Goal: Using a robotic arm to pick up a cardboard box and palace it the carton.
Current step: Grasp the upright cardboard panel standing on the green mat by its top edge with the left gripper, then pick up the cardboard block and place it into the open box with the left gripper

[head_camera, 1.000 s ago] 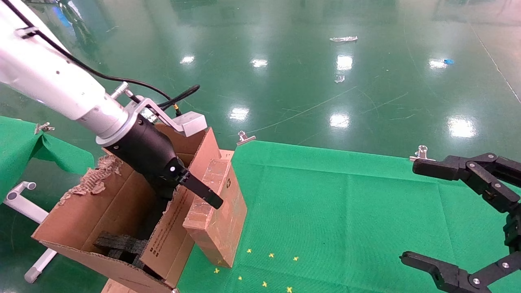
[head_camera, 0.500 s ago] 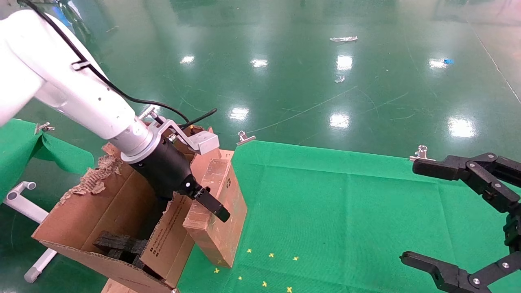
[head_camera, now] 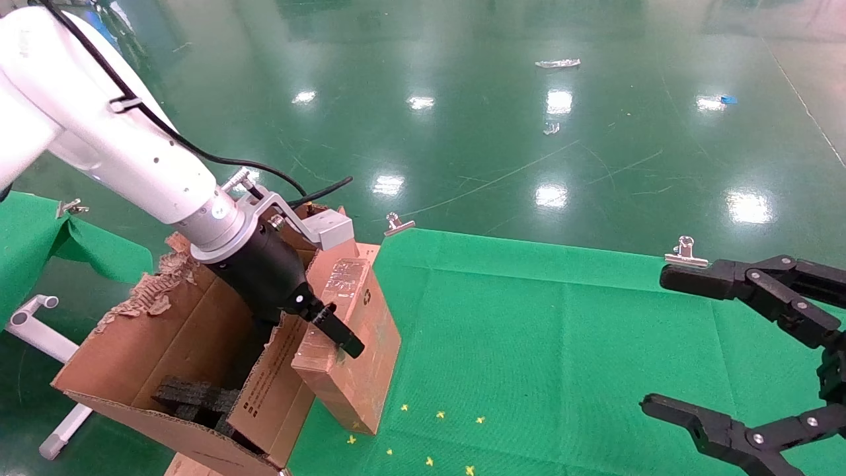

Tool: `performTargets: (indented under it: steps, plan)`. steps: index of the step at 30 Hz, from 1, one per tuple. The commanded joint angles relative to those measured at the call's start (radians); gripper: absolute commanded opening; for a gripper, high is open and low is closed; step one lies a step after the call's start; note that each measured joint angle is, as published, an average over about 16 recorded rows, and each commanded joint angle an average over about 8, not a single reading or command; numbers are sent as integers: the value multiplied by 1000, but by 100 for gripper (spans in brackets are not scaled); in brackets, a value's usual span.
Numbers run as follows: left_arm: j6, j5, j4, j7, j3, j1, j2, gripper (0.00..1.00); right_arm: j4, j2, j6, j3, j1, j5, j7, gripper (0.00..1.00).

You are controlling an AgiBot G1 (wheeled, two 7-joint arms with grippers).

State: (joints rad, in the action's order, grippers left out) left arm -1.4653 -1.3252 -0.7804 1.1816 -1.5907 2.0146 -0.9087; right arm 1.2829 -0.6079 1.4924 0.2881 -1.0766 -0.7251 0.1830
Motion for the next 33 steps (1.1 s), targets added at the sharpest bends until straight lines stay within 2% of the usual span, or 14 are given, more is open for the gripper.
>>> performTargets:
  steps: [1, 16, 21, 26, 33]
  plan:
    - [3, -5, -17, 9, -2, 2, 5, 0, 0, 0, 0, 0, 0, 0, 0, 0]
    - [53, -13, -204, 26, 20, 39, 81, 0, 0, 0, 0, 1, 0, 1, -1, 0]
    - [80, 36, -304, -52, 84, 101, 158, 0, 0, 1, -1, 1, 0, 1, -1, 0]
    - [84, 61, -372, -166, 164, 218, 265, 0, 0, 1, -1, 2, 0, 1, -1, 0]
    - [34, 31, -317, -282, 223, 350, 406, 0, 0, 1, -1, 2, 0, 2, -1, 0]
